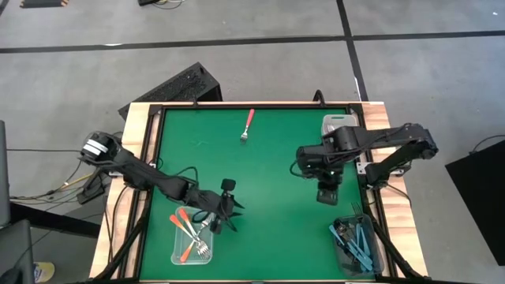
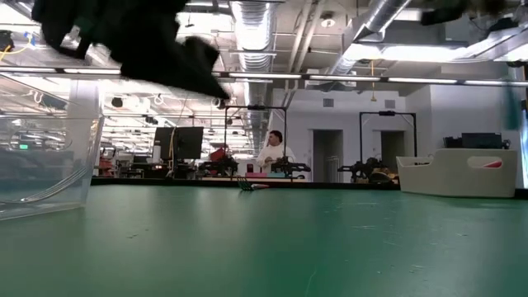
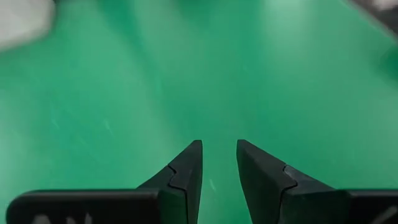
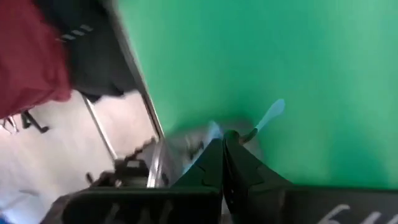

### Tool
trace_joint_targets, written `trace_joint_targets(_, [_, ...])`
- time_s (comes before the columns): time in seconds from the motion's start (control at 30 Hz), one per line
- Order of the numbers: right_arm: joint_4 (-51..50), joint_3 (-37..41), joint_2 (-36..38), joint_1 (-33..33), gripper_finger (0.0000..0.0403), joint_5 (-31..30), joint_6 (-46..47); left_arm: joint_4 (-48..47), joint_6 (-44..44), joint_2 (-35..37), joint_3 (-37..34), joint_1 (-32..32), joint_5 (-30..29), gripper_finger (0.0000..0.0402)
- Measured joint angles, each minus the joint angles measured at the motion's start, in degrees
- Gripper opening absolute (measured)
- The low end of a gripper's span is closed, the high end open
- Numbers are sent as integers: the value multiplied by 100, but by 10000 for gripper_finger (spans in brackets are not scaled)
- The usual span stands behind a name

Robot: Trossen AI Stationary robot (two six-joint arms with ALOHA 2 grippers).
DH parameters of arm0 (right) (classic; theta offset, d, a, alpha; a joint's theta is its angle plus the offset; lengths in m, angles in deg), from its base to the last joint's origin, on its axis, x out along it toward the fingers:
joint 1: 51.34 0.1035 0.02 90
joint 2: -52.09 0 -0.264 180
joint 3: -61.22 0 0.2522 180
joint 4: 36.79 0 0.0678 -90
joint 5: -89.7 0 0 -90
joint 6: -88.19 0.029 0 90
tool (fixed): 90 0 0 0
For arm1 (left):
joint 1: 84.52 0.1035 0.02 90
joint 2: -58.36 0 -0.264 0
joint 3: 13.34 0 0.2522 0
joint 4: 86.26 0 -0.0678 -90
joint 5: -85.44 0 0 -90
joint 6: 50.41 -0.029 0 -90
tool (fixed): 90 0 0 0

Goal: Sort silverware by color (type)
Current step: Put the blue fork into the black bin

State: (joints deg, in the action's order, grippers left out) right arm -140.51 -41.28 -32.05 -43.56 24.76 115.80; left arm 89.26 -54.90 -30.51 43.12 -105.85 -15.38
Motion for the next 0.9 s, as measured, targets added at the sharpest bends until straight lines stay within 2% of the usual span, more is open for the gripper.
trace_joint_targets(0.23, [-34,11,165,405,17,835,1026,-1595,924,-66,2,-367,-27,73])
trace_joint_targets(0.4, [-21,13,227,900,17,967,1653,-2457,1237,44,0,-720,-109,48])
trace_joint_targets(0.6, [115,124,229,1602,17,1097,2172,-2570,1099,49,7,-971,-98,23])
trace_joint_targets(0.9, [821,1008,218,2276,17,1570,2841,-2194,869,38,0,-984,-344,7])
